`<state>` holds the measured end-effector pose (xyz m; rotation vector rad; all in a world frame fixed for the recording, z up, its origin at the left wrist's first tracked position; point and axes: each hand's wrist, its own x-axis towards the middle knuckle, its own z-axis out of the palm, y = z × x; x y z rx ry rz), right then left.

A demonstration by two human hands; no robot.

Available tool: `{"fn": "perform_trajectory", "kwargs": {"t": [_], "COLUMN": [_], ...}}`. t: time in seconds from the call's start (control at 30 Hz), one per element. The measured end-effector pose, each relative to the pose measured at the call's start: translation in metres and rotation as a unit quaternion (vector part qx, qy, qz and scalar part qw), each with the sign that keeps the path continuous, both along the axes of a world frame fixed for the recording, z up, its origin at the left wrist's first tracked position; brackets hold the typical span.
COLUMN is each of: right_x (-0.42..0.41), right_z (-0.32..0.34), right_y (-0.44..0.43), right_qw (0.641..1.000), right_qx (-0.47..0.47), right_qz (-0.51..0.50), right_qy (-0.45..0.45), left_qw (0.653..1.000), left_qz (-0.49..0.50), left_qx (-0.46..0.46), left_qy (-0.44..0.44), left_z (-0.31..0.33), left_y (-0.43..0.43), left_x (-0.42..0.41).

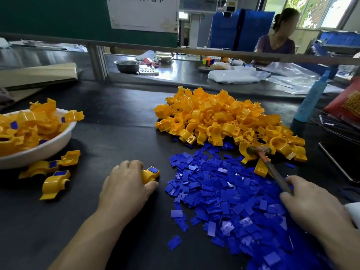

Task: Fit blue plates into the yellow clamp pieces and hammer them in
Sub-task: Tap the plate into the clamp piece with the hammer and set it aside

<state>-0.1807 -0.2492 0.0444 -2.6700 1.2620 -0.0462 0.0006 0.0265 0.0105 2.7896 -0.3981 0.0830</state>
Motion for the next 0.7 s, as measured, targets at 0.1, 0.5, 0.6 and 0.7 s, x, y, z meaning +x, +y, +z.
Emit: {"fn": "perform_trajectory", "kwargs": {"t": [0.1, 0.5, 0.6, 0.7], "right_x": [-0.001, 0.017, 0.022, 0.029], "right_z": [0.002, 0.03, 0.021, 0.014], "right_y": [0.006, 0.115, 0.124, 0.129], "right_qw": [0.997, 0.904, 0.914, 0.927], "right_qx": [0.003, 0.328, 0.252, 0.179], "right_qz": [0.006, 0.224, 0.267, 0.315], "right_qy": [-0.074, -0.159, -0.171, -0.1], "left_qw": [1.0, 0.99, 0.99, 0.989], "left_qz": [-0.009, -0.007, -0.007, -0.001], "left_qx": [-0.004, -0.128, -0.132, -0.141], "left_qy": [-0.015, 0.05, 0.047, 0.044], "left_z": [-0.002, -0.006, -0.006, -0.007], "left_y": [0.0, 0.006, 0.006, 0.007], "left_x": [0.002, 0.012, 0.012, 0.012]}}
